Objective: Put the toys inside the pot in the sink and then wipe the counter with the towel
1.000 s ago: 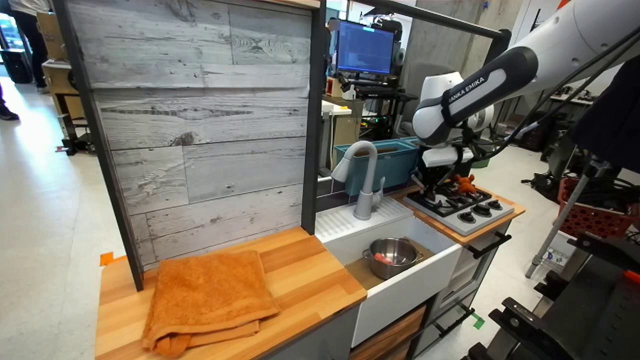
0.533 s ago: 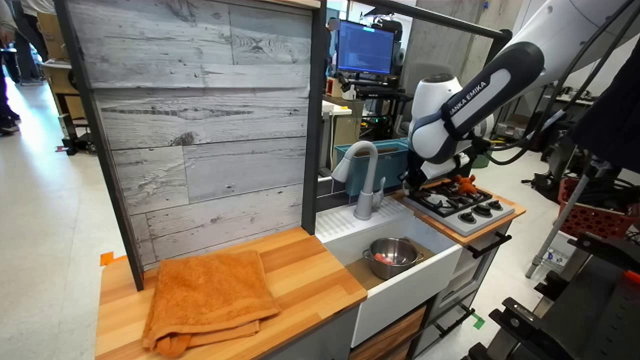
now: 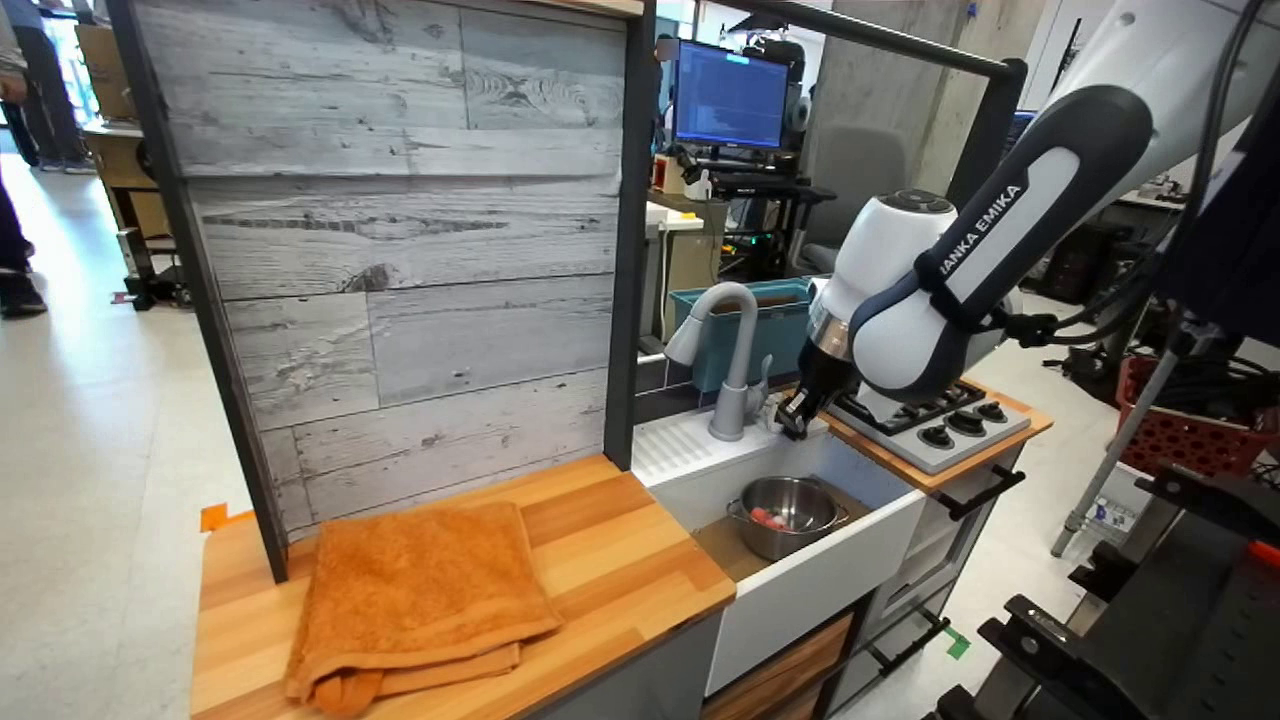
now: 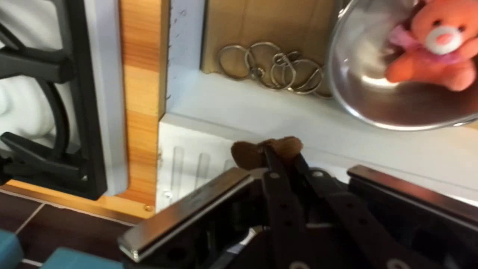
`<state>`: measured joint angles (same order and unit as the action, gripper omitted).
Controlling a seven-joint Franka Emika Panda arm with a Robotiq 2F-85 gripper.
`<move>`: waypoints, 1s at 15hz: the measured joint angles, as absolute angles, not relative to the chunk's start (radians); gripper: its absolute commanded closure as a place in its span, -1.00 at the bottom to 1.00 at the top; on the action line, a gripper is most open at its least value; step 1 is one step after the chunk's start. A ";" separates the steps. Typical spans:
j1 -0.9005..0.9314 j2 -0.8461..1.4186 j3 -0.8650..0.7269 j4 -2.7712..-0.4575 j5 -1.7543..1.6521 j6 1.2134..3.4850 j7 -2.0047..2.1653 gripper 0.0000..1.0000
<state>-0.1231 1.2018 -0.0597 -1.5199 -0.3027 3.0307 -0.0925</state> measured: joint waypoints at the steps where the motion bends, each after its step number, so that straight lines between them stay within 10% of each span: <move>1: -0.130 1.175 -0.042 -1.569 -0.303 3.034 -0.124 0.96; 15: -0.061 1.070 -0.083 -1.854 -0.305 3.105 -0.306 0.96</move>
<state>-0.0614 1.0697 -0.0828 -1.8539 -0.3052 3.1051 -0.3064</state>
